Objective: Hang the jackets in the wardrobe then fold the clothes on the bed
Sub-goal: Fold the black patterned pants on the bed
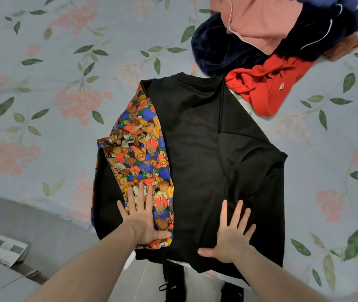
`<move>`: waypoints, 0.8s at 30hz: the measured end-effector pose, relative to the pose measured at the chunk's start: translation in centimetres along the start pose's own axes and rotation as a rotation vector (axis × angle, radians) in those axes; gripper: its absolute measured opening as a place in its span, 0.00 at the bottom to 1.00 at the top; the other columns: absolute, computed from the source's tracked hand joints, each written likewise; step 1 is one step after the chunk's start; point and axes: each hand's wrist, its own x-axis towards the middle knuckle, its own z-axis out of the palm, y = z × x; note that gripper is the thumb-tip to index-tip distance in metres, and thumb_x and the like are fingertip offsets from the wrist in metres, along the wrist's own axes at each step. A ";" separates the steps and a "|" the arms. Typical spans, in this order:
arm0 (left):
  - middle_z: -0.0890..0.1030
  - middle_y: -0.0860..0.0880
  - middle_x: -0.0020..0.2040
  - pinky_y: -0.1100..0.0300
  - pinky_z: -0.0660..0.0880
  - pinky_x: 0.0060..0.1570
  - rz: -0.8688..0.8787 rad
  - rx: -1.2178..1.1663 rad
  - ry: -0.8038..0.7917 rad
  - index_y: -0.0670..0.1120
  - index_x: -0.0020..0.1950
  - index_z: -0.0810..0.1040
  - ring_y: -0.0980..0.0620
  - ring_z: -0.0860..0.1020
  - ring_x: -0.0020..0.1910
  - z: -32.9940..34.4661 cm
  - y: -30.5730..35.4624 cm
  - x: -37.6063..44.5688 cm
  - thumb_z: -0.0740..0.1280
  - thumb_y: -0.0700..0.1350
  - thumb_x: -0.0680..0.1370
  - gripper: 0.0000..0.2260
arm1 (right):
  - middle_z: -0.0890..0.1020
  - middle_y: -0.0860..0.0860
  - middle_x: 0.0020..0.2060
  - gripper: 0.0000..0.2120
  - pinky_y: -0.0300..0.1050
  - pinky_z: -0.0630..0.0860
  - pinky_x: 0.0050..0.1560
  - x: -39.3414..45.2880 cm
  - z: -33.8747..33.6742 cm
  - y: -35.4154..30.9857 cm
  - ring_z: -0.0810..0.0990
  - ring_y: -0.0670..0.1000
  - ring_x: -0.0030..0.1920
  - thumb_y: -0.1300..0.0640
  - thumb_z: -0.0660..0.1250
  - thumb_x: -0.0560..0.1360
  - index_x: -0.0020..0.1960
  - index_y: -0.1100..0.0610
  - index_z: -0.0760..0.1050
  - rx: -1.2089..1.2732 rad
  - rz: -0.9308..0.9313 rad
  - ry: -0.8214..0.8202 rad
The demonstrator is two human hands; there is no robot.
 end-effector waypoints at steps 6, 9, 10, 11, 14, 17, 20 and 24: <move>0.14 0.40 0.69 0.27 0.38 0.74 -0.077 0.014 -0.050 0.44 0.67 0.12 0.31 0.23 0.73 0.4 0.8 0.9 0.63 0.83 0.60 0.71 | 0.14 0.68 0.63 0.79 0.75 0.38 0.74 0.9 0.1 -1.3 0.21 0.74 0.71 0.24 0.75 0.59 0.68 0.57 0.11 0.009 0.110 -0.076; 0.16 0.39 0.71 0.27 0.39 0.75 -0.092 0.027 -0.050 0.43 0.68 0.14 0.31 0.23 0.74 0.4 1.0 1.0 0.62 0.83 0.60 0.71 | 0.13 0.69 0.63 0.80 0.75 0.37 0.74 1.3 0.2 -1.4 0.21 0.74 0.71 0.24 0.75 0.59 0.68 0.58 0.11 0.015 0.123 -0.091; 0.16 0.38 0.71 0.27 0.39 0.75 -0.101 0.031 -0.053 0.42 0.68 0.14 0.30 0.24 0.74 0.4 1.1 1.0 0.62 0.83 0.60 0.71 | 0.13 0.69 0.63 0.80 0.75 0.37 0.74 1.4 0.2 -1.4 0.21 0.74 0.71 0.24 0.75 0.59 0.68 0.58 0.11 0.018 0.123 -0.094; 0.16 0.38 0.71 0.27 0.39 0.74 -0.108 0.035 -0.055 0.42 0.68 0.14 0.30 0.24 0.74 0.4 1.2 1.1 0.62 0.83 0.60 0.71 | 0.13 0.69 0.63 0.80 0.76 0.37 0.74 1.6 0.2 -1.3 0.21 0.74 0.71 0.24 0.75 0.59 0.68 0.58 0.11 0.019 0.122 -0.095; 0.16 0.38 0.70 0.27 0.39 0.74 -0.119 0.042 -0.058 0.42 0.67 0.13 0.30 0.24 0.74 0.3 1.3 1.2 0.62 0.83 0.60 0.72 | 0.14 0.69 0.63 0.80 0.76 0.37 0.73 1.7 0.4 -1.4 0.21 0.74 0.70 0.23 0.74 0.58 0.67 0.58 0.10 0.022 0.128 -0.092; 0.14 0.38 0.69 0.27 0.38 0.74 -0.110 0.044 -0.058 0.42 0.67 0.13 0.30 0.23 0.73 0.4 1.3 1.3 0.63 0.83 0.60 0.72 | 0.14 0.70 0.63 0.80 0.76 0.37 0.73 1.8 0.6 -1.5 0.21 0.75 0.70 0.23 0.74 0.58 0.67 0.59 0.10 0.025 0.124 -0.077; 0.13 0.38 0.68 0.27 0.37 0.73 -0.108 0.032 -0.065 0.42 0.67 0.13 0.29 0.23 0.73 0.6 1.3 1.4 0.63 0.83 0.60 0.72 | 0.14 0.70 0.63 0.80 0.76 0.36 0.72 1.9 0.7 -1.4 0.21 0.75 0.70 0.22 0.73 0.58 0.67 0.59 0.11 0.026 0.127 -0.072; 0.13 0.37 0.68 0.27 0.37 0.73 -0.105 0.038 -0.053 0.42 0.67 0.13 0.29 0.22 0.72 0.7 1.2 1.4 0.64 0.82 0.61 0.71 | 0.14 0.70 0.63 0.80 0.75 0.30 0.66 2.0 1.1 -1.4 0.22 0.76 0.71 0.22 0.73 0.58 0.69 0.59 0.12 0.025 0.110 -0.033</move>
